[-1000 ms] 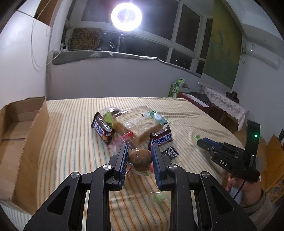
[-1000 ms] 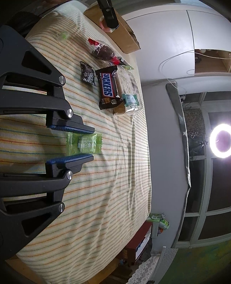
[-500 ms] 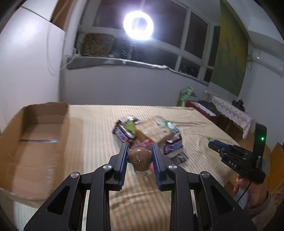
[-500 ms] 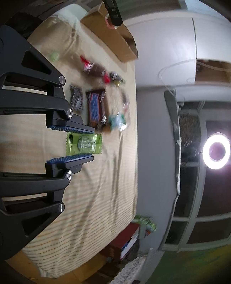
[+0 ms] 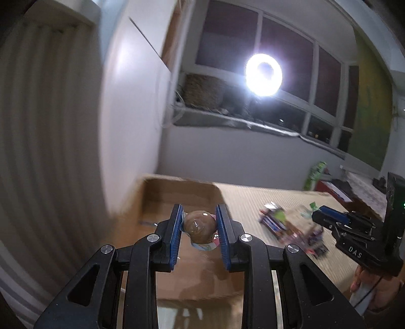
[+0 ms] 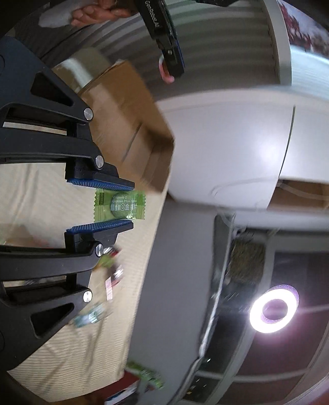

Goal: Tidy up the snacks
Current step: 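Carry both candies to the cardboard box and open both tools to drop them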

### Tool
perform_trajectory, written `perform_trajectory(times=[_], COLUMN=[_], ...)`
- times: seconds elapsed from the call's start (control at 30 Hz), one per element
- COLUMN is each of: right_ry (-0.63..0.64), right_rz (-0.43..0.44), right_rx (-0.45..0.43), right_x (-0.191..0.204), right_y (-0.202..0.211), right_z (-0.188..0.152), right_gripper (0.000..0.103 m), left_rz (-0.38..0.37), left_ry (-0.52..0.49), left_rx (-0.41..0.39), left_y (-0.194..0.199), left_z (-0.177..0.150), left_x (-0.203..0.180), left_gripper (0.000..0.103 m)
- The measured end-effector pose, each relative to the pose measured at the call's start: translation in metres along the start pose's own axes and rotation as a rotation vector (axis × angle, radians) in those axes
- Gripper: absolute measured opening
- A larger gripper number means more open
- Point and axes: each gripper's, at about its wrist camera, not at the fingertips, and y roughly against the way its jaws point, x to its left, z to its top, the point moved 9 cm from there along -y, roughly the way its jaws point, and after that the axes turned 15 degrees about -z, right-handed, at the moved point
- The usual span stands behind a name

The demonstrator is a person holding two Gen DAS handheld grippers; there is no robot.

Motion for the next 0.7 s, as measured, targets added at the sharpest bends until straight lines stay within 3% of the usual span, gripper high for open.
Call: perform_trajectory(times=[0.3,0.7], right_ry=[0.051,0.101], right_rz=[0.044,0.127], right_rx=[0.016,0.07], right_x=[0.048,0.094], right_y=[-0.014,-0.055], right_z=[0.011,-0.002], right_gripper=[0.024,0.024], left_rz=[0.007,-0.001], left_ry=[-0.009,0.055], left_rx=[-0.058,-0.001], left_y=[0.006,-0.022], left_z=[0.02,-0.003], left_x=[0.013,0.042], left_gripper=[0.024,0.024])
